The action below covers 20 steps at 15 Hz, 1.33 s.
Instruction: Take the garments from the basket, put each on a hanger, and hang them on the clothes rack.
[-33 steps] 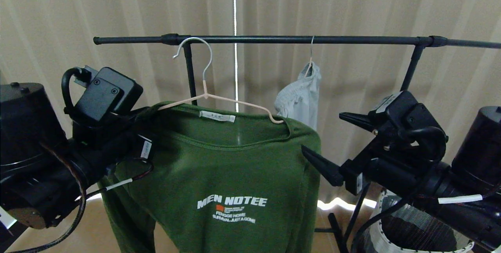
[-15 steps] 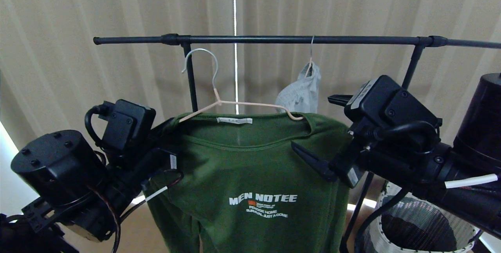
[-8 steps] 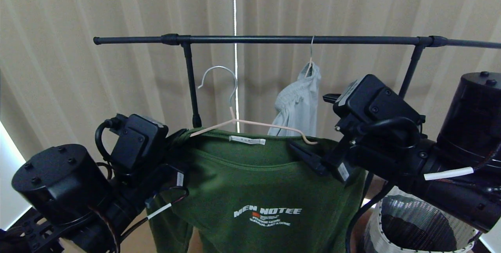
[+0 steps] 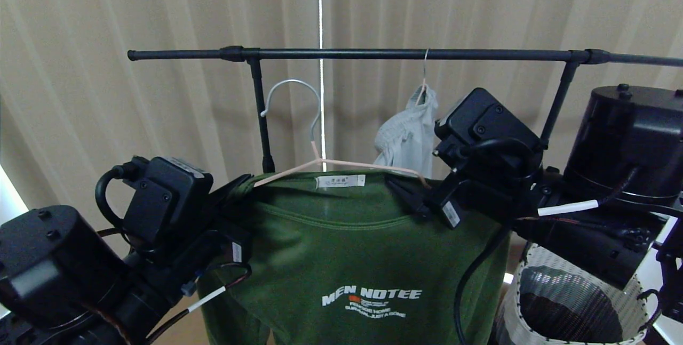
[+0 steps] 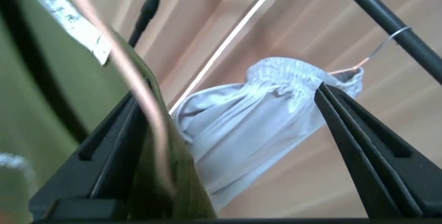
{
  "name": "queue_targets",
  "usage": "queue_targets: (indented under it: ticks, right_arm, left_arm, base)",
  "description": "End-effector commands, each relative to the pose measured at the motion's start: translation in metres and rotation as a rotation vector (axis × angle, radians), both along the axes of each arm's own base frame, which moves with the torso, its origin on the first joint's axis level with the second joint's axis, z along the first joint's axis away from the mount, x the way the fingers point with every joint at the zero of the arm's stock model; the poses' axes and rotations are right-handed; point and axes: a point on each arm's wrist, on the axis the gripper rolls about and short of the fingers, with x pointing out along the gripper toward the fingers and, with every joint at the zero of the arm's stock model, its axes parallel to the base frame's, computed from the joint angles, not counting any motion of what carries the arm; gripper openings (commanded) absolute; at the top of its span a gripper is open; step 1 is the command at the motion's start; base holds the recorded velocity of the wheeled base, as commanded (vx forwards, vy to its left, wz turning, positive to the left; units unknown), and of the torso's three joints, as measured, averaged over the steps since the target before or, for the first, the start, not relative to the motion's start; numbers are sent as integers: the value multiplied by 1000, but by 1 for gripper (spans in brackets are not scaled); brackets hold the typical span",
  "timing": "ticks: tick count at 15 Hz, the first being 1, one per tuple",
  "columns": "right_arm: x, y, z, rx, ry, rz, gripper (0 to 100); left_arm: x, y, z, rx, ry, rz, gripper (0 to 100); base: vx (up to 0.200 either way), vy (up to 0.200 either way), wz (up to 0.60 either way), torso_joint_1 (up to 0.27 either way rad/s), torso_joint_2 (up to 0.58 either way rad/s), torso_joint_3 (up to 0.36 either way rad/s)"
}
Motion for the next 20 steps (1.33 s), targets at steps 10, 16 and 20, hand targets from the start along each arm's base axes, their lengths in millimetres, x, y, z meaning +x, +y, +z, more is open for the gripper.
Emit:
queue_targets:
  ticks: [10, 16, 20]
  right_arm:
    - [5, 5, -13, -29, 32, 3, 0]
    - [4, 4, -16, -27, 28, 2, 0]
    - [4, 4, -16, -25, 25, 1, 0]
  left_arm:
    - [-4, 0, 4, -11, -16, -12, 0]
    - [-3, -1, 4, -11, -15, -12, 0]
    - [-3, -1, 4, -10, -13, -12, 0]
  base:
    - [0, 0, 0, 0, 0, 0]
    - [0, 0, 0, 0, 0, 0]
    - [0, 0, 0, 0, 0, 0]
